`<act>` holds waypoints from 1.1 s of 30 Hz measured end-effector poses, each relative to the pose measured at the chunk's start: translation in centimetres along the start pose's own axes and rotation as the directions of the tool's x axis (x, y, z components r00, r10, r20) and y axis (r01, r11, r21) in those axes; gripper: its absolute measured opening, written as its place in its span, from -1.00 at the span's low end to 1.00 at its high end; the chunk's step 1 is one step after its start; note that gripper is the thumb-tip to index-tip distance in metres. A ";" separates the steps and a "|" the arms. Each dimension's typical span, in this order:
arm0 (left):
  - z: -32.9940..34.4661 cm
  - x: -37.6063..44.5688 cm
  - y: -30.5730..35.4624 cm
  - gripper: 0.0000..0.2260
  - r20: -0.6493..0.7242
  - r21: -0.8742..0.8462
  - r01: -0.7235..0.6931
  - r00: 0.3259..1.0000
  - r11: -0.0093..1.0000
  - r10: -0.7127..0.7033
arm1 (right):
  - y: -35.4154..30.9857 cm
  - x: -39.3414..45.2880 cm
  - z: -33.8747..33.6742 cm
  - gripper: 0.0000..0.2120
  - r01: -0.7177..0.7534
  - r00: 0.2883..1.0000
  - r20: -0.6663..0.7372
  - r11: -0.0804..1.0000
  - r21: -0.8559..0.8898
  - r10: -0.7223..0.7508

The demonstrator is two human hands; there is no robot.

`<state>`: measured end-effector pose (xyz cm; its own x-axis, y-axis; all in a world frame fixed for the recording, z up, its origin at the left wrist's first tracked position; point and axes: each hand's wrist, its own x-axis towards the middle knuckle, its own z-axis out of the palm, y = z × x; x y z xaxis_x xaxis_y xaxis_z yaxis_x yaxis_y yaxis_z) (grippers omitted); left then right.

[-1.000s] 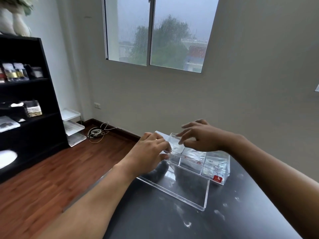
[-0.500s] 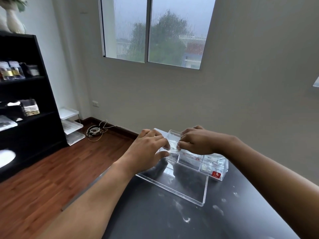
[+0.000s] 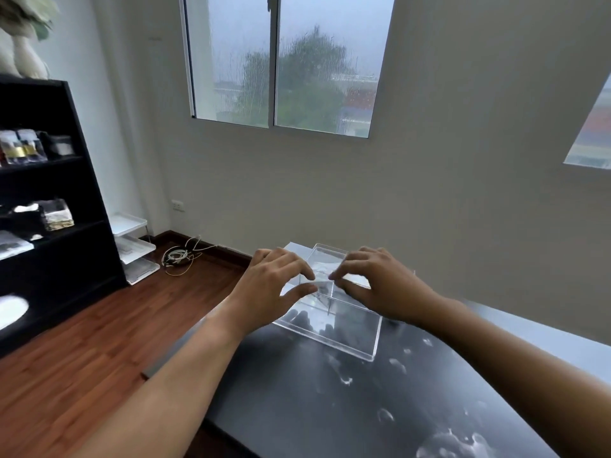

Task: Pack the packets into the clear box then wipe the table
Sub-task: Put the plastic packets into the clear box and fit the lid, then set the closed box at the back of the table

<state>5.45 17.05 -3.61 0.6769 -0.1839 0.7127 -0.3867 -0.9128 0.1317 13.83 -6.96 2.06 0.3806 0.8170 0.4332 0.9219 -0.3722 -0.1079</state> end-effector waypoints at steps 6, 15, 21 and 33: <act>-1.2 -2.7 0.3 -0.67 0.130 0.016 0.067 0.989 0.998 -0.068 | -3.9 -4.5 -0.3 -0.57 -0.072 0.972 0.219 0.995 -0.073 0.086; -3.2 -4.8 0.9 -0.36 0.291 -0.130 0.246 0.936 0.960 -0.201 | -6.2 -6.0 -0.3 -0.69 -0.067 0.953 0.293 0.997 -0.029 0.073; -4.4 -5.7 1.7 -0.48 0.195 -0.111 0.204 0.964 0.973 -0.180 | -7.2 -6.6 0.6 -0.79 -0.112 0.971 0.205 0.992 -0.051 0.120; -5.5 -5.4 2.8 -0.82 -0.143 -0.082 0.015 0.989 0.997 -0.027 | -7.6 -6.4 -3.5 -0.89 -0.099 0.986 -0.126 0.993 0.065 0.107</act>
<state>-2.75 17.54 -3.33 0.5903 -0.1050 0.8003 -0.4262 -0.8825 0.1987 4.14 -10.86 3.25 0.4647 0.7104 0.5286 0.8823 -0.4223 -0.2080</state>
